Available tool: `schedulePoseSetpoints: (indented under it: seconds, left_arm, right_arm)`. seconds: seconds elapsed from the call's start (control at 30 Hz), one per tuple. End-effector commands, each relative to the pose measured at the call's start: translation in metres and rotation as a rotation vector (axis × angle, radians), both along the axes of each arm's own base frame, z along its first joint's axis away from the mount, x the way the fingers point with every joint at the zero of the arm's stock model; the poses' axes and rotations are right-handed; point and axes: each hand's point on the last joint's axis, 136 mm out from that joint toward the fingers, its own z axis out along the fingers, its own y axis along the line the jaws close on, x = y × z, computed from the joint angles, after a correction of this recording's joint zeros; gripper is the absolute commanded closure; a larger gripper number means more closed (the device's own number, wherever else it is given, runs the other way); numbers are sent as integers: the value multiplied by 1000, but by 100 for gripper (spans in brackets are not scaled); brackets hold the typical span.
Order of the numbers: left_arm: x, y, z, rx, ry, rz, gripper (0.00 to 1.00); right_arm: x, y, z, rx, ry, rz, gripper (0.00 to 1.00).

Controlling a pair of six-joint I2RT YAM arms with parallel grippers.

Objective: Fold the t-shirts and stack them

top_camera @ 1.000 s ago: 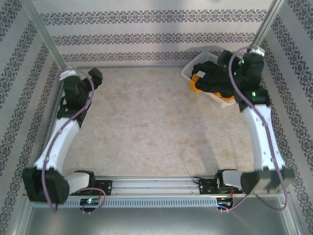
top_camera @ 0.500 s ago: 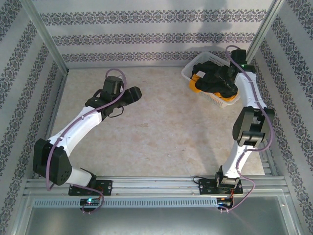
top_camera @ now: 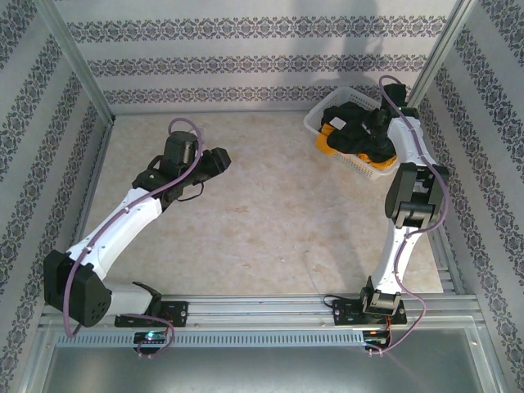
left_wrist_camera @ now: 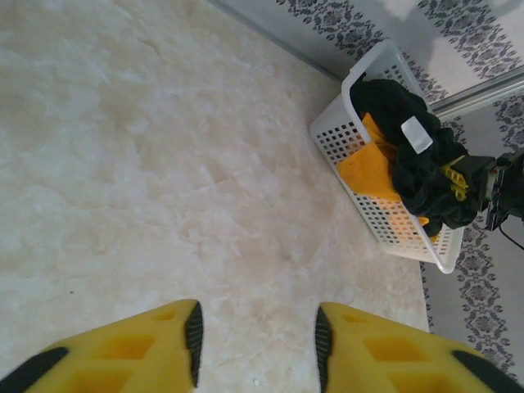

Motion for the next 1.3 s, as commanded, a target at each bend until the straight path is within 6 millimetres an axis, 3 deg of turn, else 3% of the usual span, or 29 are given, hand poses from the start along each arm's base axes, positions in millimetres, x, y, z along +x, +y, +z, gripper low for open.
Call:
schedulePoseSetpoints:
  seconds: [0.0, 0.13, 0.27, 0.4, 0.53, 0.63, 0.7, 0.8, 0.97, 1.0, 1.03, 1.07, 1.13, 1.2, 1.27]
  left_arm:
    - [-12, 7, 1, 23, 1, 13, 62]
    - [-14, 8, 0, 24, -4, 17, 64]
    - [-12, 7, -6, 8, 3, 23, 64]
    - [-9, 9, -4, 5, -6, 42, 65]
    - [-12, 20, 2, 32, -21, 83, 65]
    - [-19, 36, 8, 69, -40, 139, 65]
    - [-25, 50, 17, 98, -61, 189, 64]
    - [-37, 72, 31, 151, -97, 256, 65]
    - [-64, 113, 47, 254, -99, 387, 59]
    - [-72, 122, 50, 275, -91, 413, 57]
    - [-79, 130, 50, 299, -81, 436, 56]
    - [-85, 137, 52, 317, -73, 452, 55]
    - [-97, 145, 51, 341, -57, 467, 53]
    - [-106, 150, 44, 354, -27, 468, 51]
    - [-112, 152, 30, 359, 23, 456, 48]
  right_arm:
    - [11, 14, 130, -144, -346, 38, 100]
    - [-10, 37, 231, -218, -556, 87, 100]
    - [-34, 63, 312, -235, -745, 152, 100]
    - [-73, 102, 407, -242, -988, 254, 100]
    - [-120, 145, 476, -247, -1190, 358, 100]
    - [-141, 180, 491, -216, -1240, 452, 100]
    - [-152, 212, 485, -205, -1231, 530, 100]
    - [-159, 262, 455, -173, -1169, 641, 100]
    - [-158, 369, 324, -86, -894, 860, 100]
    - [-161, 395, 287, -59, -813, 916, 100]
    - [-167, 421, 252, -21, -731, 980, 97]
    - [-177, 447, 220, 18, -651, 1056, 80]
    - [-198, 485, 178, 80, -528, 1183, 58]
    - [-214, 501, 161, 107, -482, 1230, 44]
    - [-218, 493, 150, 110, -457, 1198, 36]
